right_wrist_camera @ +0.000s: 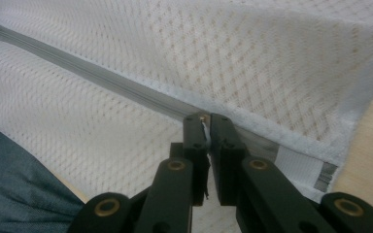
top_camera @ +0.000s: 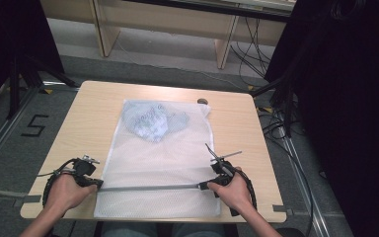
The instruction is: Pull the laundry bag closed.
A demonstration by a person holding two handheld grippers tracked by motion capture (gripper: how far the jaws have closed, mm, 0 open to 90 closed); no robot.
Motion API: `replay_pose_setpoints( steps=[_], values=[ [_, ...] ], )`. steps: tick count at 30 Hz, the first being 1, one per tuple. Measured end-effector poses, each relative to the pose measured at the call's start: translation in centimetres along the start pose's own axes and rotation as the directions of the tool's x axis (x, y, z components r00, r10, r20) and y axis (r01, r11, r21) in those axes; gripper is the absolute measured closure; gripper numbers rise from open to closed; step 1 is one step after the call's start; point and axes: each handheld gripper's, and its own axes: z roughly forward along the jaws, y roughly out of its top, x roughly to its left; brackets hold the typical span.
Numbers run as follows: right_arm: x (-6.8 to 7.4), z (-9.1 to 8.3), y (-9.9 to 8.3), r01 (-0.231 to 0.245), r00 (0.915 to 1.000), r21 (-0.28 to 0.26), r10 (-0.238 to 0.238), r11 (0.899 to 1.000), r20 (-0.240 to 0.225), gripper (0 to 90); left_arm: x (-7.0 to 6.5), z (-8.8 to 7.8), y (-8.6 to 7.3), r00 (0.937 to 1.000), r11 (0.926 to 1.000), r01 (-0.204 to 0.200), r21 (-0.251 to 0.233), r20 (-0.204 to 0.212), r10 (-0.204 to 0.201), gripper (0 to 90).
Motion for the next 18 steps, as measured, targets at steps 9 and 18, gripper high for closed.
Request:
replay_pose_setpoints(
  steps=[9, 18],
  values=[
    [-0.29, -0.22, -0.13, -0.006, 1.0, -0.013, 0.006, 1.0, -0.002, 86.7, 0.01, -0.02, 0.01, 1.0, 1.0, 0.001, 0.002, 0.001, -0.001, 90.0],
    [-0.47, -0.29, -0.15, -0.011, 0.9999, -0.012, 0.011, 1.0, -0.005, 86.7, -0.06, 0.03, -0.04, 1.0, 1.0, 0.003, -0.008, -0.006, -0.004, 90.0]
  ],
)
